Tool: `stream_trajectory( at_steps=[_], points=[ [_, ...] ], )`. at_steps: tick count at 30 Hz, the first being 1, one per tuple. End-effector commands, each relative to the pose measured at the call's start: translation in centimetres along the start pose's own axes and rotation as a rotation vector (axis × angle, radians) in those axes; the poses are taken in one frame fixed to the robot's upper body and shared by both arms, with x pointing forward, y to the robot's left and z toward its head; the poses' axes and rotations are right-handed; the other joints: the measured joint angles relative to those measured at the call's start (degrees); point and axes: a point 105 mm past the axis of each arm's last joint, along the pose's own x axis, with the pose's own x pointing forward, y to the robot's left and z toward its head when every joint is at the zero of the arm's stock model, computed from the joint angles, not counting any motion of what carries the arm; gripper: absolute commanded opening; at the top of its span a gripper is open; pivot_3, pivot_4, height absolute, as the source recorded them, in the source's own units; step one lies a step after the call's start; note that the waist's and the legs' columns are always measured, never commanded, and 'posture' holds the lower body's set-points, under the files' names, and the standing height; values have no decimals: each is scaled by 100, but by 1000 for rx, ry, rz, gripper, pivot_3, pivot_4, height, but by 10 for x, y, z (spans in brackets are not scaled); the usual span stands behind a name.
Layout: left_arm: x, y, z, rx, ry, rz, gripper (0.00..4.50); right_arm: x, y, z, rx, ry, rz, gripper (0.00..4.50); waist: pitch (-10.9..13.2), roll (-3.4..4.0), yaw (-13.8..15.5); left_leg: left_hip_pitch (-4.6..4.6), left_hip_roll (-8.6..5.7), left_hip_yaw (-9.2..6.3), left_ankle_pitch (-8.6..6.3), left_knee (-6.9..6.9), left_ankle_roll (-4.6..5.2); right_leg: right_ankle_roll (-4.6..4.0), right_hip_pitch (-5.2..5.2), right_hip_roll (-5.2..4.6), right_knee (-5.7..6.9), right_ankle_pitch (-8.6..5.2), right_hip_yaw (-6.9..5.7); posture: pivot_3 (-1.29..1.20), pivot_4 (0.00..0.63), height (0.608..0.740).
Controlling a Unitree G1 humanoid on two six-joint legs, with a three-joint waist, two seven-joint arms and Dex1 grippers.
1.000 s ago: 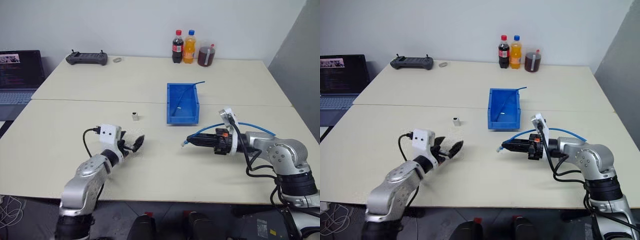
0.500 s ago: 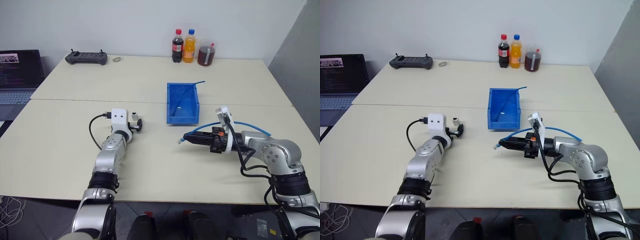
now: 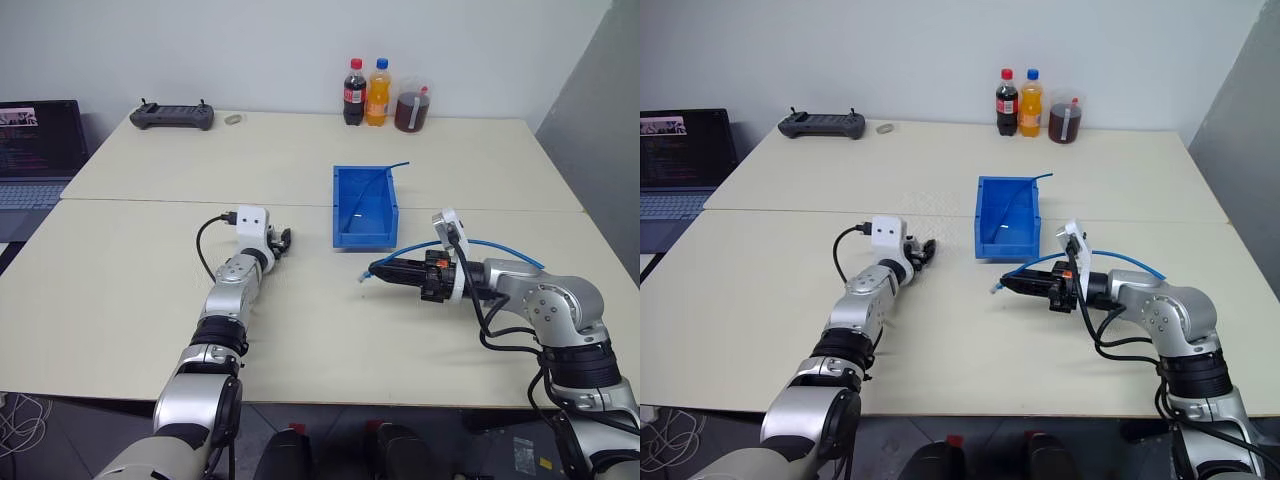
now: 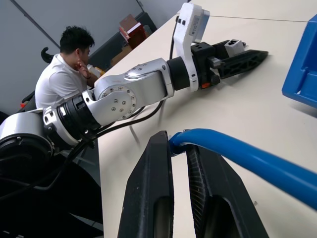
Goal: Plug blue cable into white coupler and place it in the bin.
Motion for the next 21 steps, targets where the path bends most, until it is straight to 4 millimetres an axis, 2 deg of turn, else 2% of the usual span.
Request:
stream_trajectory(
  at_steps=[1,9,18,20,21],
  points=[
    [-1,-5,-9,-13,37,12,2365,-6,4,14,-57,-47,-7,143,0,0,0,0,0,0,0,0,0,0,0,0,0,0,0,0,150,740],
    [-5,-23,-19,-29,67,-22,827,-8,2,15,-57,-48,-21,143,-1,1,31,1,-3,0,0,0,0,0,1,-4,1,0,0,0,150,740],
    [-9,-11,-22,7,74,12,807,-8,2,14,-58,-42,-19,143,-3,1,38,3,-4,1,0,1,0,0,2,-4,1,0,2,0,150,740],
    [-10,-7,-20,4,65,17,1514,-7,2,14,-58,-42,-18,143,-3,1,26,4,-3,1,0,0,0,0,2,-4,2,0,2,0,150,740],
    [-11,-6,-20,5,67,20,1720,-7,2,15,-58,-42,-18,143,-3,1,20,4,-3,1,0,0,0,0,2,-4,2,0,2,0,150,740]
  ],
)
